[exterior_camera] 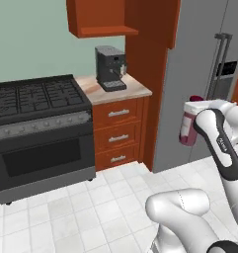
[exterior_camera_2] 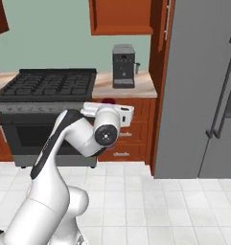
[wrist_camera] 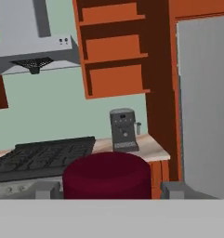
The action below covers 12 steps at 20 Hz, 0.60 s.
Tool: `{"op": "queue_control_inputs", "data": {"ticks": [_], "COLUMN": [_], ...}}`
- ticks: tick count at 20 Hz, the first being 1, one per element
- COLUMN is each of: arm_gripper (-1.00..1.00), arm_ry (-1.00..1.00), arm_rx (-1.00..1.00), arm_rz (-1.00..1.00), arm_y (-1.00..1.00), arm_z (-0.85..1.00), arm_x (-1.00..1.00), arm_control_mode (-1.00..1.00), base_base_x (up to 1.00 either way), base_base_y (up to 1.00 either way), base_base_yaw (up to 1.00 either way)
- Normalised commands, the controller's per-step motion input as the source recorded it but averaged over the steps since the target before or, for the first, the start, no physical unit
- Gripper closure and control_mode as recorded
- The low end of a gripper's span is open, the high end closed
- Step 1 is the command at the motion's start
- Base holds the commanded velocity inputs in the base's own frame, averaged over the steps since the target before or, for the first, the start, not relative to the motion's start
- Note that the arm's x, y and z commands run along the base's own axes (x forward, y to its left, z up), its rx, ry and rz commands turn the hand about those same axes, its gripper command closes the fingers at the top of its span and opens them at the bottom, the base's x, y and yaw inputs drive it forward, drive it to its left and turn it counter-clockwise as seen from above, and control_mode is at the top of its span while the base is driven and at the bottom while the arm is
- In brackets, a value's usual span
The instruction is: Pick the juice from the counter and place it in the open cabinet.
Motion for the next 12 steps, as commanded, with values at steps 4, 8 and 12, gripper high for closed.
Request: {"op": "queue_control_inputs", "data": {"ticks": [4, 8, 12], "arm_gripper": [1.0, 1.0, 1.0], "arm_ry": [0.0, 0.0, 0.0], "arm_rx": [0.0, 0.0, 0.0], "arm_rz": [0.0, 0.0, 0.0], "arm_y": [0.0, 0.0, 0.0], "arm_z": [0.0, 0.0, 0.0], "arm_x": [0.0, 0.0, 0.0], "arm_control_mode": [1.0, 1.0, 1.0], "base_base_x": [-0.2, 0.01, 0.5], "base_base_y": [0.01, 0.0, 0.02], "base_base_yaw": [0.22, 0.0, -0.02]}}
